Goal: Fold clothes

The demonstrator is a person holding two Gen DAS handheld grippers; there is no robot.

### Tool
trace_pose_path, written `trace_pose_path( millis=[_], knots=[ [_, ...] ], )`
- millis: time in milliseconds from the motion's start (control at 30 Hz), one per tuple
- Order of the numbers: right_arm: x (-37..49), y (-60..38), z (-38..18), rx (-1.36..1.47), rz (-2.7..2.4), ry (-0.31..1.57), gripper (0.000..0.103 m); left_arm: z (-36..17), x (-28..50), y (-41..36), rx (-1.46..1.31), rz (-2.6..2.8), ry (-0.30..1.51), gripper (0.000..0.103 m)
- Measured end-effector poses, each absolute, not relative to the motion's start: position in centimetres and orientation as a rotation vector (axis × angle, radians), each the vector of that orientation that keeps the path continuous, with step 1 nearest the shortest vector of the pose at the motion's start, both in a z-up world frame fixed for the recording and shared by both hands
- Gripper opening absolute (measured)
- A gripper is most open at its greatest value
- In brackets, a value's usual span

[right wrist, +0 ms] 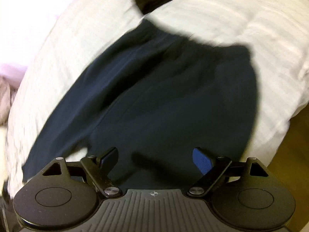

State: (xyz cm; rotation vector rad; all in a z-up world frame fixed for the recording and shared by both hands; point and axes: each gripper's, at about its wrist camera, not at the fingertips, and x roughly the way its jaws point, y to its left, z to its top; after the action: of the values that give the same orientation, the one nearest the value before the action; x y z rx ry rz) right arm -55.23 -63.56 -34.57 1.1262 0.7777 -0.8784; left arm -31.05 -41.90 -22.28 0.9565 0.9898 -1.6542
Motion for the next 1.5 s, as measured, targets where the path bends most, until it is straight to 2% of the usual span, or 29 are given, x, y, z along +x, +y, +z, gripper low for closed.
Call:
trace_pose_path(
  millis=[267,467,700,867,933,1067,1300,1500],
  knots=[
    [-62.3,-71.1,-35.8,1.161,-1.033,0.621,0.087,-22.5,-34.5,-44.5,1.036,-1.652,0.982,0.041],
    [-61.7,-70.5,-33.1,1.151,-1.039,0.620,0.087,-20.9,-31.0,-43.6,0.993,-1.449,1.010,0.041],
    [-56.7,-66.2,-30.6,1.079,-0.854,0.823,0.087,-17.3,-25.8,-39.1,0.895,-1.225,1.039,0.046],
    [-51.5,-62.8,-28.4,0.875,-0.694,1.060,0.087,-15.1,-23.0,-35.0,0.853,-1.095,1.044,0.048],
    [-49.5,-61.4,-27.2,0.787,-0.623,1.116,0.087,-14.5,-22.4,-33.0,0.836,-1.064,1.045,0.052],
    [-46.8,-58.1,-25.4,0.630,-0.508,1.194,0.087,-13.7,-21.3,-29.2,0.812,-1.026,1.052,0.056],
    [-44.8,-53.3,-25.0,0.649,-0.439,1.236,0.087,-13.7,-20.6,-24.3,0.770,-0.996,1.073,0.060],
    [-42.4,-49.6,-24.1,0.537,-0.386,1.330,0.087,-12.9,-19.7,-23.0,0.727,-1.009,1.060,0.061]
  ],
)
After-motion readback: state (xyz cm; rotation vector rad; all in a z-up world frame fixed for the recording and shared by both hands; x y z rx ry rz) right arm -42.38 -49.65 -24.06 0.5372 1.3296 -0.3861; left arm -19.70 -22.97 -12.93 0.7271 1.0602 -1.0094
